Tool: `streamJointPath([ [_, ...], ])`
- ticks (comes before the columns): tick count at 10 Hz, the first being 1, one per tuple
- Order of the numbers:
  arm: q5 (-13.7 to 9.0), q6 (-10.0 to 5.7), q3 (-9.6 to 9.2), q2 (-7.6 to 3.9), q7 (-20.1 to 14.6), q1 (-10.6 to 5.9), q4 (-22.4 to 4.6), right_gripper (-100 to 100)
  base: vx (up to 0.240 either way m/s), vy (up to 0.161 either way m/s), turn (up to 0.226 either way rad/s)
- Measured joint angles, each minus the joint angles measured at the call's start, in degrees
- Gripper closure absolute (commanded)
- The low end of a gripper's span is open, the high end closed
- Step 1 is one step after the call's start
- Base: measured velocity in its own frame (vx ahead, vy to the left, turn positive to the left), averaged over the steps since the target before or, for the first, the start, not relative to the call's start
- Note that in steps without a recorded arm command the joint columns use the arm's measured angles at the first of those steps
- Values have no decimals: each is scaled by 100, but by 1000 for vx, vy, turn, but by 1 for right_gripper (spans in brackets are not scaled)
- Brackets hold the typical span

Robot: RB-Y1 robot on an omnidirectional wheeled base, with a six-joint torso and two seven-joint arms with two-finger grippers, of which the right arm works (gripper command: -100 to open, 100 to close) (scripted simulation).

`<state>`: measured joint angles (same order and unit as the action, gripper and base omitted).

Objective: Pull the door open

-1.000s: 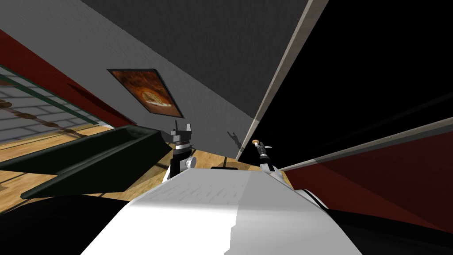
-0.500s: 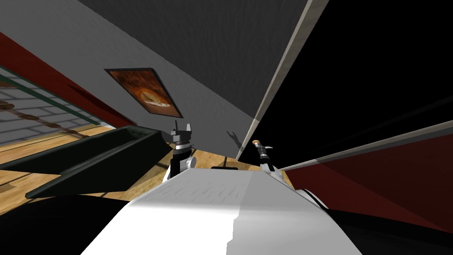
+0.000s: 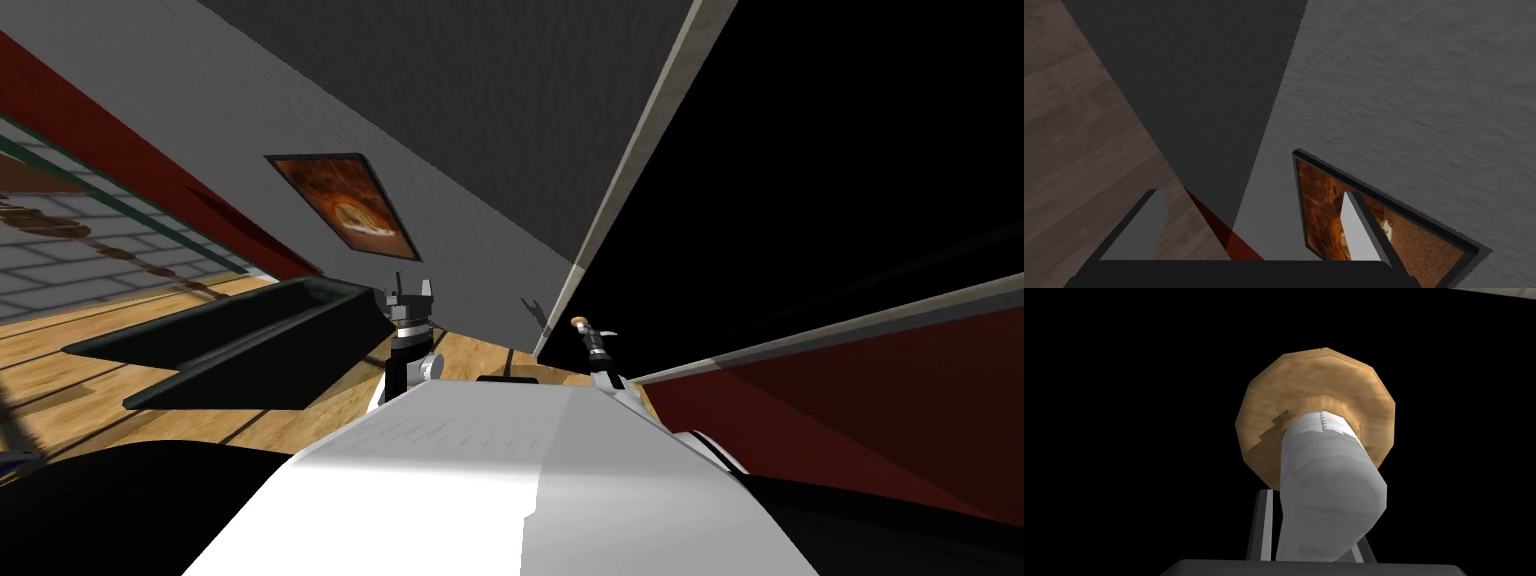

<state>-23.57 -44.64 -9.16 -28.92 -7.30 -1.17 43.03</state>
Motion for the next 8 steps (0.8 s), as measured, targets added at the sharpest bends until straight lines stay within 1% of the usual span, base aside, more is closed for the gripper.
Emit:
streamJointPath([
  [3,43,-165,-230,-153,-172,149,38,100,-215,-58,110],
  [5,63,-257,-384,-294,-291,307,177,100,-201,-64,96],
  [6,75,-309,-455,-349,-347,354,205,100,-90,-29,20],
  [7,79,-312,-474,-343,-362,371,200,100,-182,-35,145],
  [8,61,-386,-520,-407,-401,410,187,100,-230,-69,168],
])
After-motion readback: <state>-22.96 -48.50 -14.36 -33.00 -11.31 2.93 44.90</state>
